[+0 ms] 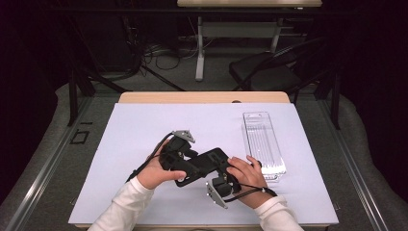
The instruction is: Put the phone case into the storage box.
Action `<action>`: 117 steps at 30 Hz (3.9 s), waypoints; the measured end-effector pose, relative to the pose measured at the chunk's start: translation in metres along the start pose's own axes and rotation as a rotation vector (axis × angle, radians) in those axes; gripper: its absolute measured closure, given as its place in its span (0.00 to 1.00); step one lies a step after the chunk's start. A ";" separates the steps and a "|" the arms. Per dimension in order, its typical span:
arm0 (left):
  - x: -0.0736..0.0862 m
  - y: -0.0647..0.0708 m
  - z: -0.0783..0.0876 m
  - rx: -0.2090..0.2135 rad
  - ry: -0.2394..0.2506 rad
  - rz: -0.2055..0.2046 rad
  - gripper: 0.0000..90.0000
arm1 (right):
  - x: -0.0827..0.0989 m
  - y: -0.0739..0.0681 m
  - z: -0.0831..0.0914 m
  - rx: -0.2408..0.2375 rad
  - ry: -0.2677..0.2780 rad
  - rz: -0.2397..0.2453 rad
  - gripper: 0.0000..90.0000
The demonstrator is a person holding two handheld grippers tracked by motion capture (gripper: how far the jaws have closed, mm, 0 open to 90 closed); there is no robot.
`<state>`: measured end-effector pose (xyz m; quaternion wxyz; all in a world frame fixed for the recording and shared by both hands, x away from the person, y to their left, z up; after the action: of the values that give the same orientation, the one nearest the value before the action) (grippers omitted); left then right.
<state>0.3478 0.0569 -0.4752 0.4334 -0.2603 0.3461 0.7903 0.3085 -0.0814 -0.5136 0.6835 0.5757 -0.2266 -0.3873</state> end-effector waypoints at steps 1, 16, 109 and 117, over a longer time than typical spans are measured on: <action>0.000 0.000 0.000 0.001 0.001 0.000 0.15 | 0.000 0.000 0.000 0.000 0.000 0.000 0.95; -0.002 0.000 0.001 -0.007 0.030 -0.008 0.15 | 0.000 -0.001 -0.001 -0.017 0.000 0.002 0.96; 0.004 -0.062 0.067 -0.268 0.212 0.024 0.19 | 0.023 0.009 0.006 -0.078 0.051 -0.381 0.96; 0.005 -0.063 0.069 -0.266 0.212 0.015 0.22 | 0.028 0.012 0.008 -0.089 0.057 -0.506 0.97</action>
<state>0.3919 0.1373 -0.4556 0.3502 -0.3946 0.2840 0.8006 0.3225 -0.1077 -0.5042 0.5956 0.5941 -0.0388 -0.5393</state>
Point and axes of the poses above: each handheld gripper's, and its own axes: z roughly backward along the jaws, x roughly out of its underside, y roughly to its right, the point moved 4 cm from there along -z, roughly forward along the jaws, and after that the axes turned 7 degrees about y, right-handed, at the moved point
